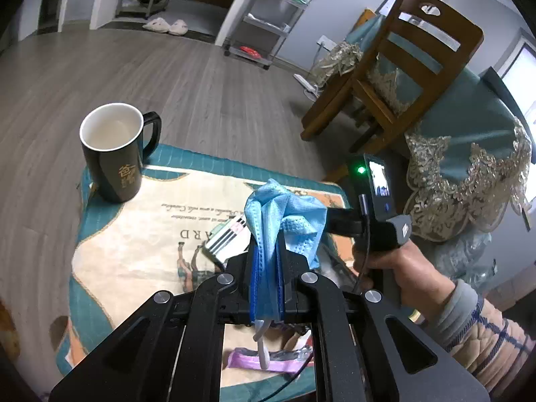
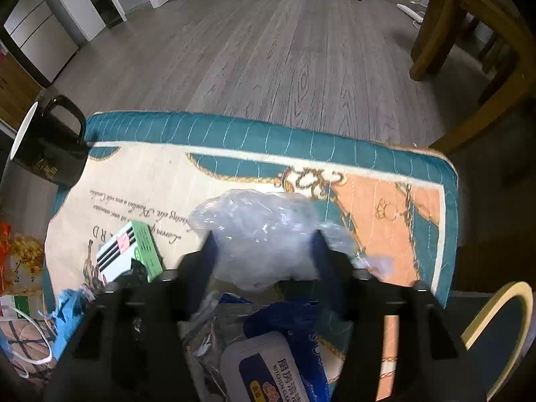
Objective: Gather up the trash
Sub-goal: 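Grasp the clear plastic bag with the right tool while the left tool holds the mask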
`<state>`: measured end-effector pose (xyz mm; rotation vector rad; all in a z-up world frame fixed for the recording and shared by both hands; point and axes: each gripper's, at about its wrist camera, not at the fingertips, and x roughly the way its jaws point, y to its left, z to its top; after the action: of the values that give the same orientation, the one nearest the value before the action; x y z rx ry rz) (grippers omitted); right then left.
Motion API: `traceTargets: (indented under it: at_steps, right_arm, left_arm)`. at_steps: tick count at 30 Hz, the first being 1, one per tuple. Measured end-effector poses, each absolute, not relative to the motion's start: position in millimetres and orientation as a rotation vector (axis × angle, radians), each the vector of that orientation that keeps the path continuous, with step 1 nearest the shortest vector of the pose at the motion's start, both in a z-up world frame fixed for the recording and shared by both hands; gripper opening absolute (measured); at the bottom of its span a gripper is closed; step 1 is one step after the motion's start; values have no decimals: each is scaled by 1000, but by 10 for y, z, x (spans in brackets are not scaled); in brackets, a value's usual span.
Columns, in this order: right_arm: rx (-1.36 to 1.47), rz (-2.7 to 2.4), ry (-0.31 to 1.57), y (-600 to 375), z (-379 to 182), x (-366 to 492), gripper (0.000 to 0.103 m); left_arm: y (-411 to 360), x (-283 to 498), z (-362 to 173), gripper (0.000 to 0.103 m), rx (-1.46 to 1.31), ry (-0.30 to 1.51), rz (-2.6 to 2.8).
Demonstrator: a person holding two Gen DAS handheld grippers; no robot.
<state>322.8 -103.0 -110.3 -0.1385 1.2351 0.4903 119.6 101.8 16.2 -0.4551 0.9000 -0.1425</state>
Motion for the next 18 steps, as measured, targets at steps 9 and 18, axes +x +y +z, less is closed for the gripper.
traceTargets:
  at_steps: [9,18]
  right_arm:
    - [-38,508,1097,-1283,-670,3155,6]
    - [18,481,969,-1740,-111,2860,6]
  left_arm:
    - [973,1212,196,10,-447,888,-146]
    - [823,1244,287,10,-434,865,-175]
